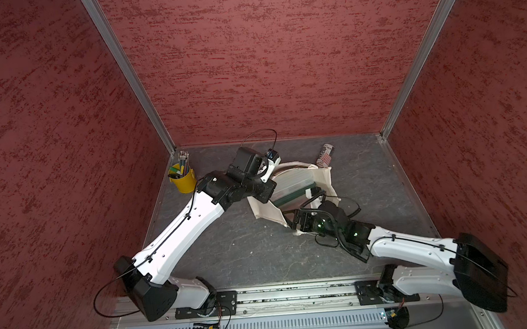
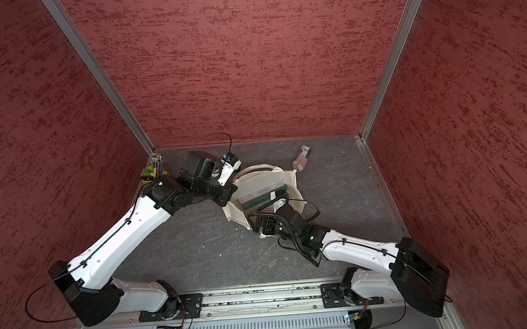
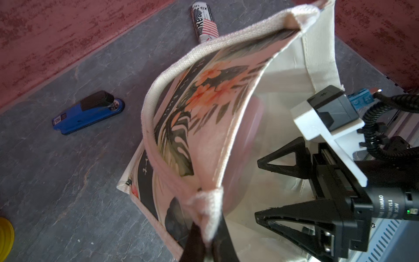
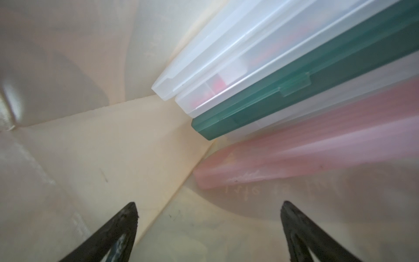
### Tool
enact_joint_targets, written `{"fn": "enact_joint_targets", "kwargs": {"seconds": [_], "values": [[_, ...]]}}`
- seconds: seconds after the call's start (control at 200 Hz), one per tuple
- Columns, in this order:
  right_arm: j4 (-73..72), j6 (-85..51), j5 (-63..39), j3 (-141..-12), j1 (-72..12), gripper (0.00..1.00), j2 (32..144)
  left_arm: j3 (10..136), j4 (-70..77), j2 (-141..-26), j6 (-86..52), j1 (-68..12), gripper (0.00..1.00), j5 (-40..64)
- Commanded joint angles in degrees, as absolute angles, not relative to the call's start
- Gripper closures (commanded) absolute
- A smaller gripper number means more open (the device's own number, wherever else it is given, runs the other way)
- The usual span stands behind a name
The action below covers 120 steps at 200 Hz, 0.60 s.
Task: Take out the pencil case from the canvas bag
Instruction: Pick up the canvas bag from the center of the board.
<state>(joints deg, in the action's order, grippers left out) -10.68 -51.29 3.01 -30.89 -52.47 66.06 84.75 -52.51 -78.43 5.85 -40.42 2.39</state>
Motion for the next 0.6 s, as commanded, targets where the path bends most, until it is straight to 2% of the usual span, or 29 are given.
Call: {"fn": "enact_joint_targets", "kwargs": {"seconds": [0.0, 0.175, 0.306, 0.401, 0.596], "values": [[-10.20, -53.87, 6.19, -28.98, -52.80, 0.01, 60.04, 82.55, -46.60, -75.27, 6.95, -43.88, 1.00, -0.95], [-5.69, -52.68, 8.93, -29.96, -52.82, 0.01, 49.12, 80.84, -46.92, -74.70, 5.48, -49.80, 1.00, -6.24], [-2.05, -52.00, 10.88, -33.40, -52.82, 0.01, 45.20, 80.17, -45.86, -74.79, 4.36, -52.45, 1.00, -8.80], [-0.69, -56.83, 11.77, -33.17, -52.80, 0.01, 45.00, 80.19, -44.50, -75.03, 3.26, -53.66, 1.00, -10.18], [-9.97, -70.07, 9.44, -22.67, -53.47, 0.05, 45.11, 82.64, -44.05, -76.33, 1.31, -55.99, 1.00, -11.70]]}}
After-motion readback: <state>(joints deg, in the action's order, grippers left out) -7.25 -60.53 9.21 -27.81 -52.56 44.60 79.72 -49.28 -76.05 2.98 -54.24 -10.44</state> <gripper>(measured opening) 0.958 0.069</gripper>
